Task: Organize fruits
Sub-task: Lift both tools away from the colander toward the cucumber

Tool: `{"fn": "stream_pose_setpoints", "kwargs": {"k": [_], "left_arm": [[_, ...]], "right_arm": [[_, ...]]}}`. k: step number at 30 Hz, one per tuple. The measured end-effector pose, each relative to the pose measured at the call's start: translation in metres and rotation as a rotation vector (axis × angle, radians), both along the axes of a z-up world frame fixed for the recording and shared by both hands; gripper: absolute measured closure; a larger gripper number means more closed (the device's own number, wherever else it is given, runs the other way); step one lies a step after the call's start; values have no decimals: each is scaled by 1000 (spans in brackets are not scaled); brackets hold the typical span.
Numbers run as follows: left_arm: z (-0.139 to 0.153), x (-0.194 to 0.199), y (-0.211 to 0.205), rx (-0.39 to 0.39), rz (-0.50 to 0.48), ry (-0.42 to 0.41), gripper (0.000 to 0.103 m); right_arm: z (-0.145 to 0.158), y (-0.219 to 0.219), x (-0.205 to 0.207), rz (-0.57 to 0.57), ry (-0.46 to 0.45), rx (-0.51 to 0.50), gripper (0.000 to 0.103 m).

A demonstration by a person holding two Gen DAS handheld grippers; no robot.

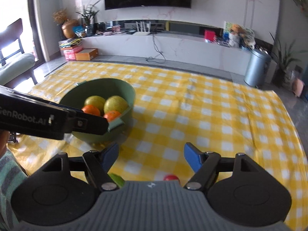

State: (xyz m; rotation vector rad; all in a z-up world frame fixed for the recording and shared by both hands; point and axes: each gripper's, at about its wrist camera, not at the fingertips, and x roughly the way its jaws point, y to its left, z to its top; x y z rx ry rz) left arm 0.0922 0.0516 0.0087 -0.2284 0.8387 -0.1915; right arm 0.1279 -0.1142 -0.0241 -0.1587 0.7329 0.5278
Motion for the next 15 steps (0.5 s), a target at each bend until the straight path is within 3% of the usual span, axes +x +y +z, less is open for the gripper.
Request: {"fn": "stream_pose_setpoints", "kwargs": {"k": [4,8,15], "left_arm": [[-11,-5,-18,-3,-52,51,41],[-27,-8,-33,-19,-77,116,41],[-59,-13,-49,-48,-4,218,41]], "right_arm": [[-16,-26,-9,-67,65,18,31],[-27,-40,-17,-115,72,-23,32],[-37,-58,-23,-170,55,-78,41]]}}
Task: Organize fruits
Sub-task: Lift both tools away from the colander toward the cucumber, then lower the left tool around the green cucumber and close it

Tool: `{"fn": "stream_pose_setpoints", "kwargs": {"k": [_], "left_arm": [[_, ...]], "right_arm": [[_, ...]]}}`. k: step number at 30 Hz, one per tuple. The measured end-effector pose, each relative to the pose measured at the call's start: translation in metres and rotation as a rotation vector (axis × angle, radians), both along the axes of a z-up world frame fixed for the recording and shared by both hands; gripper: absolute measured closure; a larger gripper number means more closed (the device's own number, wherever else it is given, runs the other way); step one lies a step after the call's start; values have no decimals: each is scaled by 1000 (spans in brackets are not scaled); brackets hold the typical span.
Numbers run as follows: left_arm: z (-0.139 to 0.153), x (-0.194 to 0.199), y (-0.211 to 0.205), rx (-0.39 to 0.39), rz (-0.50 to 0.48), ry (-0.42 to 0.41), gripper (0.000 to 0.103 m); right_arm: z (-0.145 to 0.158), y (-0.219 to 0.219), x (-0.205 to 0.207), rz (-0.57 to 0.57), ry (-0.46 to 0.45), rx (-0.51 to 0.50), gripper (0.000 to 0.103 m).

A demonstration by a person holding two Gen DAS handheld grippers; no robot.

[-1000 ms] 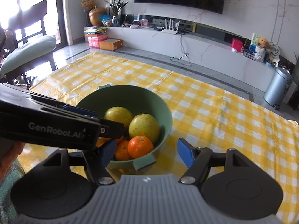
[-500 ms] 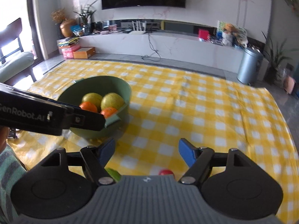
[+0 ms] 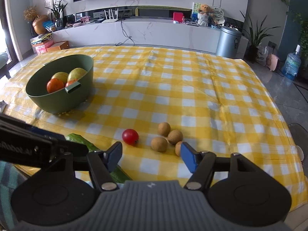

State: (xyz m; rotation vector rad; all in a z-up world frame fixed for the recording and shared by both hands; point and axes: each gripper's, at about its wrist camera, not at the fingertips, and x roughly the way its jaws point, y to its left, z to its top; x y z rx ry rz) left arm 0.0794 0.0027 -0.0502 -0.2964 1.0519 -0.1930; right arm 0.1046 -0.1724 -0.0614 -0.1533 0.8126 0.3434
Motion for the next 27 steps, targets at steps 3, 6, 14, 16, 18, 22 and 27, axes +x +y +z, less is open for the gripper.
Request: {"fn": "stream_pose_setpoints", "kwargs": {"k": [3,6,14,16,18,22,27], "left_arm": [[-12,0,0,-21,47,49,41],[-19,1,4,-59,113,86,41],[-34,7,10,-129,280,146,37],[-37,9,7,-123,271,156,37],[-40,12,5,-119,275,164,37],[-42,16,2,-136,308,181,33],[-35,20,-8,-102,343,146,31]], "right_arm": [[-3,-5,4,-31,24,-7,41],[-2,-12,9,-71,33,-22,41],[-14,-38,26,-142,135,93,41],[-17,-38,30,-152,156,115,41],[-19,-38,33,-152,175,135,41],[-22,-44,37,-167,205,186,41],[-25,-48,39,-175,209,223,41]]}}
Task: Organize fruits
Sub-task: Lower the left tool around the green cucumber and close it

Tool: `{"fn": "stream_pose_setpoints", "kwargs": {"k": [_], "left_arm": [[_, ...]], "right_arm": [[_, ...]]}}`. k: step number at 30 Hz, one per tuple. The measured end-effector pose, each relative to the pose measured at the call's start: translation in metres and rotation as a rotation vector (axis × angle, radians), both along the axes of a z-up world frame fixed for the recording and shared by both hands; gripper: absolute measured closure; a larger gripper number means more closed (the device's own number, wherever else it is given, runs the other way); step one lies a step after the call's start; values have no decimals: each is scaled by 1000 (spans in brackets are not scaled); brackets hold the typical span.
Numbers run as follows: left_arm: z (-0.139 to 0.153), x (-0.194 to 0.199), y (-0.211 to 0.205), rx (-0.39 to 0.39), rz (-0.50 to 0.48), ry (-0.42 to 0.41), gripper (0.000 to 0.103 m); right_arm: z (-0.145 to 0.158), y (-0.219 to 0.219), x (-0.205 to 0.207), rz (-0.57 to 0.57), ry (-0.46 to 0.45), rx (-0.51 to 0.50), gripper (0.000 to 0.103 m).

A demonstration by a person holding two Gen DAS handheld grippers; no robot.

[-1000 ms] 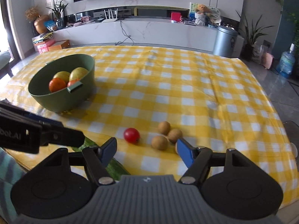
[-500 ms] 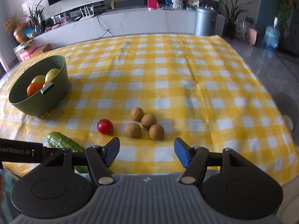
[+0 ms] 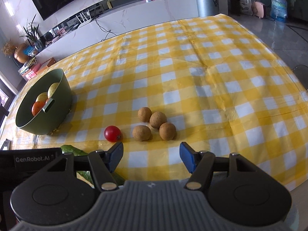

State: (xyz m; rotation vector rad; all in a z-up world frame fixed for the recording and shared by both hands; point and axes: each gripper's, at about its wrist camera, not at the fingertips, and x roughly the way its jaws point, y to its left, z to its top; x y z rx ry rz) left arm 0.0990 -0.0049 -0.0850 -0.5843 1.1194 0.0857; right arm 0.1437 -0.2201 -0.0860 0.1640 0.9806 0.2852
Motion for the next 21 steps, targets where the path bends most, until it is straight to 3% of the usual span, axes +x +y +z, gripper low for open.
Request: {"fn": "stream_pose_setpoints", "kwargs": {"k": [2,12,18,20,21], "left_arm": [[-2,3,-5,28,14,19,34],[-23,7,2,-103,232,95,35],[-21,13,-7,-74,267,90,29],[-19,15,-11,-26,249,103,42],[-19,15,-13,-13,241,105,43]], "right_arm": [[-1,0,1,0,1,5,41],[-3,0,4,7,19,3,40],[-5,1,5,18,29,4,40],[-5,0,5,20,31,7,40],[-6,0,5,21,32,8,40]]}}
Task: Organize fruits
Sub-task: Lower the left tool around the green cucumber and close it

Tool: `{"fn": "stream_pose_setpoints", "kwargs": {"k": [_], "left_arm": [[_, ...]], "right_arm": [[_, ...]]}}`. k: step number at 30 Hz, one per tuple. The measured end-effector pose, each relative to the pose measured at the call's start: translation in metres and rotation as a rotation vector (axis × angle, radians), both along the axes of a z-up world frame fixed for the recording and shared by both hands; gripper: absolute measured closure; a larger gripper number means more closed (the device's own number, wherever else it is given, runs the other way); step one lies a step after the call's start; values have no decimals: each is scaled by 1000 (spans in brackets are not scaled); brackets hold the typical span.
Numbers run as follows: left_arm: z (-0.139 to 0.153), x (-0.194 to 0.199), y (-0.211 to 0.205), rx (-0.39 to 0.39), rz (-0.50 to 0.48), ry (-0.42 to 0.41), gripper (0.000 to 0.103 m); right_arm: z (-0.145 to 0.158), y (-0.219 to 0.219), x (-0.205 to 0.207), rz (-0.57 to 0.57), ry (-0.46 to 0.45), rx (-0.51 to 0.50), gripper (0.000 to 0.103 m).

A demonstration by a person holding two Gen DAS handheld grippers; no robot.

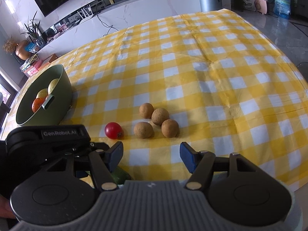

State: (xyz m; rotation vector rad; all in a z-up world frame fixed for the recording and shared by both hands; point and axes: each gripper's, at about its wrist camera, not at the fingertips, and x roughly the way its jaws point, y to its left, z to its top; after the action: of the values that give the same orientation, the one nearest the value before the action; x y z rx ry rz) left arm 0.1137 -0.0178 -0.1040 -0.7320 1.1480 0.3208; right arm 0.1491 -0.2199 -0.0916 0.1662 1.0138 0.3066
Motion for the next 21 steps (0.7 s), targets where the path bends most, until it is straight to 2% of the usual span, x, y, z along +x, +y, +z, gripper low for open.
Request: {"fn": "stream_pose_setpoints", "kwargs": {"k": [6,11,13,16,21], "left_arm": [[0,-2,9,-46,-6,-11,46],[13,2,15,-16,-77,-48,48],[18,8,18,4,-122,-50,49],[21,15,21,20,-205,-36,49],[17,13,19,91,-370,1,55]], "right_arm": [[-1,-1,0,-2,1,8,40],[-1,-8,2,-20,14,59,41],[-2,-11,5,-37,26,81,41],[-5,-15,12,-73,63,105,52],[-12,-21,25,-102,133,181,58]]}}
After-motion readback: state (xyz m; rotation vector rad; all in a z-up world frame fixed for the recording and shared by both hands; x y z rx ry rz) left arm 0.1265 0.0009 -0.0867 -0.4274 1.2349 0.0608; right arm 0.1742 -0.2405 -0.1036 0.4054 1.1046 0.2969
